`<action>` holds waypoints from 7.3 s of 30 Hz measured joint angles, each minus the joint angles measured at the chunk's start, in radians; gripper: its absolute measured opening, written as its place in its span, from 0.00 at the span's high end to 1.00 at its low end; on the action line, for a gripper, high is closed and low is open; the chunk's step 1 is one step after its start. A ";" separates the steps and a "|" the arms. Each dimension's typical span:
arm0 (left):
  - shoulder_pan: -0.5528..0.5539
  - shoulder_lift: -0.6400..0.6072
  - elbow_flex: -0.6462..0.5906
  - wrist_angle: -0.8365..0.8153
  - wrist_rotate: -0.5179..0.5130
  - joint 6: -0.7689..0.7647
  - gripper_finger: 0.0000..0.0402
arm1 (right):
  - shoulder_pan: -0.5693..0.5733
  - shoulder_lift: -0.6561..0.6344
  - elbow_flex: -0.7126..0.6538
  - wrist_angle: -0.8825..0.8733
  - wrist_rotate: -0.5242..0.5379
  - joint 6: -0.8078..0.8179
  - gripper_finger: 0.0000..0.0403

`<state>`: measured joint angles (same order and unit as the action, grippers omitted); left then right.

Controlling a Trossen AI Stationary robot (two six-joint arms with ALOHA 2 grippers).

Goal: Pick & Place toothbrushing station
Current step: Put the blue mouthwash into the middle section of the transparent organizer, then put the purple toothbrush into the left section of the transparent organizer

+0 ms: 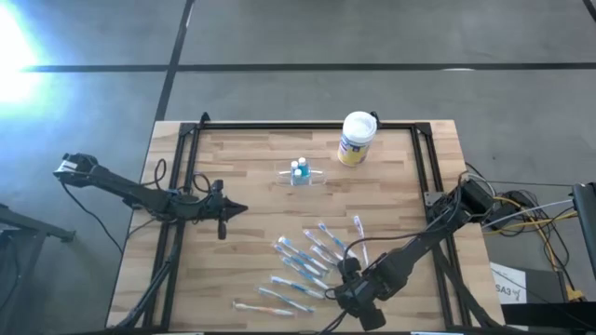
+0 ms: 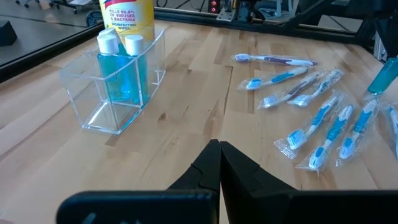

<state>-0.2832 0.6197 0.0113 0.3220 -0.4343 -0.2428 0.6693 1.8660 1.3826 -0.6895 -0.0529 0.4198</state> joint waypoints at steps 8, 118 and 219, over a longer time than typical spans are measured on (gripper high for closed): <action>0.000 0.000 0.000 -0.002 0.000 0.000 0.99 | -0.001 0.000 0.000 0.001 0.000 -0.001 0.68; 0.000 -0.001 0.023 0.130 -0.061 0.336 0.99 | -1.005 -0.037 0.143 0.014 -0.022 -0.702 0.78; 0.055 -0.133 0.027 0.123 -0.082 0.248 0.99 | -1.002 -0.893 -0.684 0.933 -0.418 -0.564 0.98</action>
<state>-0.2279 0.4864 0.0387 0.4448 -0.5163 0.0051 -0.3324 0.9728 0.6991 0.2439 -0.4706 -0.1445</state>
